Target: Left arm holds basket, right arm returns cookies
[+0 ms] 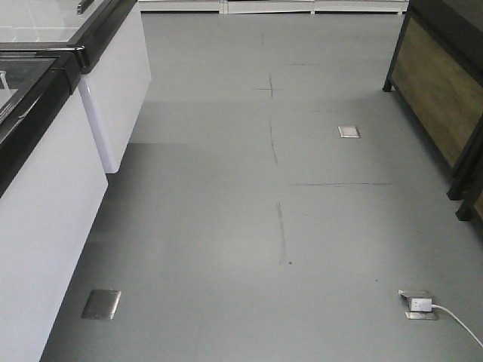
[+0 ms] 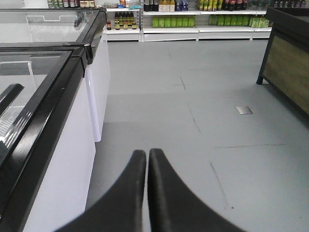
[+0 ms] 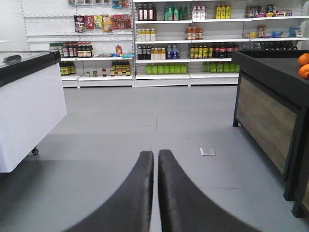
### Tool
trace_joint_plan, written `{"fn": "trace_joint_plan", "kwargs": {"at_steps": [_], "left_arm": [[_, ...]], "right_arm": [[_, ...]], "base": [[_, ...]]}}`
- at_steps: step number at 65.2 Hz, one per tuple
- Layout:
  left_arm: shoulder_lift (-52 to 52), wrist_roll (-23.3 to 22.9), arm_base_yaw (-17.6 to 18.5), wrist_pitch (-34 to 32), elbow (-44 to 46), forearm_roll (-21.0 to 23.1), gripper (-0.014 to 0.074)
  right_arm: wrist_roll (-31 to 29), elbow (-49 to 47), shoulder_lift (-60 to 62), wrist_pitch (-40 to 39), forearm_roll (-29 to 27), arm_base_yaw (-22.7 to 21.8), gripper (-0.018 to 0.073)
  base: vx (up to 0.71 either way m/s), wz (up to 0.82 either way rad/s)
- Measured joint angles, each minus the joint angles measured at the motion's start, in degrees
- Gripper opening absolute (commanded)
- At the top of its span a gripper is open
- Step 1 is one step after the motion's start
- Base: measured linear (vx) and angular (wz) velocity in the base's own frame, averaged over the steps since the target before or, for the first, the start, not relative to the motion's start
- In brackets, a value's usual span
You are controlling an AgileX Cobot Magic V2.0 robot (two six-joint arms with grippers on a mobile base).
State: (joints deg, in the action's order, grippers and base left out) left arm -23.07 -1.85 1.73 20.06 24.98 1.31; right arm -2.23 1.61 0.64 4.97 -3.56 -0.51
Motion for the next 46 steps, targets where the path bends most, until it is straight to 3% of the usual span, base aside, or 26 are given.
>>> {"fn": "trace_joint_plan", "kwargs": {"at_steps": [24, 46], "left_arm": [[0.0, -0.07, 0.0, -0.33, 0.0, 0.0, 0.0031], [0.0, -0.09, 0.0, 0.58, 0.0, 0.0, 0.0228]], "right_arm": [[0.0, 0.0, 0.0, 0.0, 0.0, 0.0, -0.0011], [0.0, 0.0, 0.0, 0.0, 0.0, 0.0, -0.0011]], "base": [[0.0, 0.0], [0.0, 0.0]]}}
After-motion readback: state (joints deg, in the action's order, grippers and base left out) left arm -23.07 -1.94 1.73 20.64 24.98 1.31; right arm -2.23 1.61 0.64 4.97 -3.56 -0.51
